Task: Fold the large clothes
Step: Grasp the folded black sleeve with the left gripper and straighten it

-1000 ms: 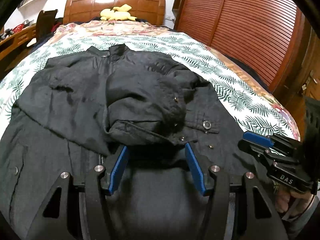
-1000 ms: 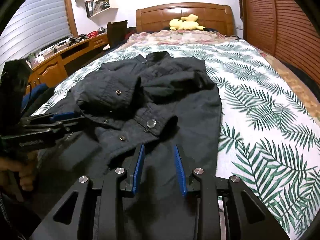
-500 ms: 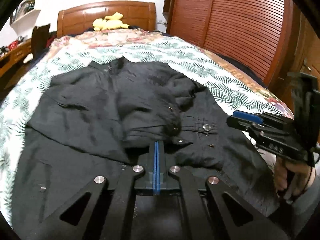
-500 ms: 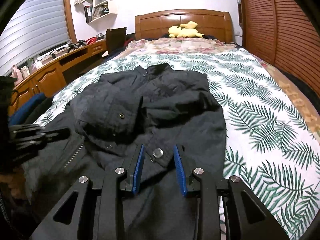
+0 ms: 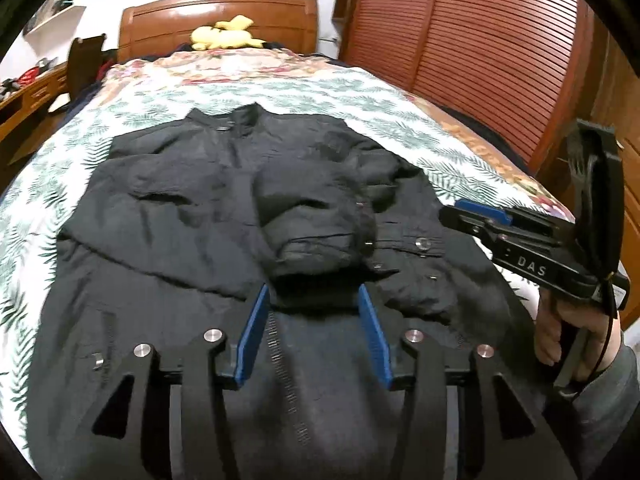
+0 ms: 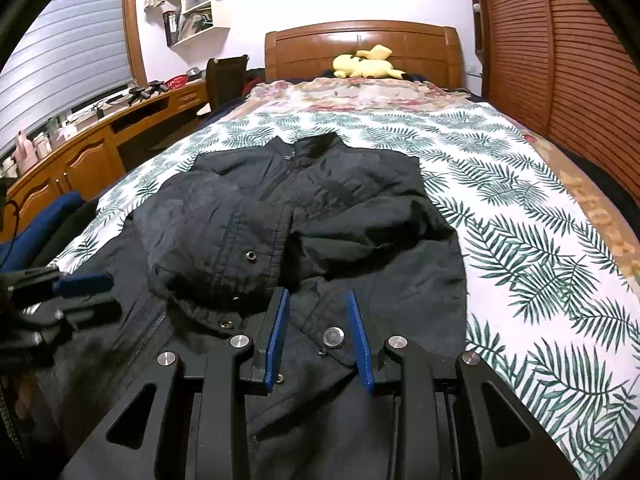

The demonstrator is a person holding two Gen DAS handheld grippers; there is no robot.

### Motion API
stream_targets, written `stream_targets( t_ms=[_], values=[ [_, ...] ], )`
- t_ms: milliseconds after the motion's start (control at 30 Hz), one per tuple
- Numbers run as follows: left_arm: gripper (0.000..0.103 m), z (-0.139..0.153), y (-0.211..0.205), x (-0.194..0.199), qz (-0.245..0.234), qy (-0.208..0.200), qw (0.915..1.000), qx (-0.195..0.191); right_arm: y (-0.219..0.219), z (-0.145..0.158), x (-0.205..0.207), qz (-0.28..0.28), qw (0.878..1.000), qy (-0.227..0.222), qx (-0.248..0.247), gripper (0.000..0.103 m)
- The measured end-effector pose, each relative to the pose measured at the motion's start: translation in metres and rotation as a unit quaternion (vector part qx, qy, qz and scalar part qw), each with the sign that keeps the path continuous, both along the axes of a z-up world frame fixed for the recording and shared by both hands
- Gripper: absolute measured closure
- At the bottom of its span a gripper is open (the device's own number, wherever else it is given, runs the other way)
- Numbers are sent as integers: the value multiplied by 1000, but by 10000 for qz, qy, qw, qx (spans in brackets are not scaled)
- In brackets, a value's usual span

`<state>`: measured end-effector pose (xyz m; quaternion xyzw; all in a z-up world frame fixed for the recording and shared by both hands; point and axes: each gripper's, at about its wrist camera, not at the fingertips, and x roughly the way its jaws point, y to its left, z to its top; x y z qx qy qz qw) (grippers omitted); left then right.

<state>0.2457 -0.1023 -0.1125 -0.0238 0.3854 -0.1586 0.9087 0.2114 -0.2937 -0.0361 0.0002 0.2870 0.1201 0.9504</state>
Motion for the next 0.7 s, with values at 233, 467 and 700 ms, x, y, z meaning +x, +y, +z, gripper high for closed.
stream_targets(
  t_ms=[233,467,700],
  values=[
    [56,-14,-29,31,39,229,9994,-242,-21,1,-5,-155,9999,-37,63,72],
    [89,-38,-28,55,224,627,9964,-520,-28,2,-16,-167,9998,-52,98,72],
    [98,-16,-9,34,112,363,9988,-323,-33,5,-18,-129,9998,-77,127,72]
  ],
)
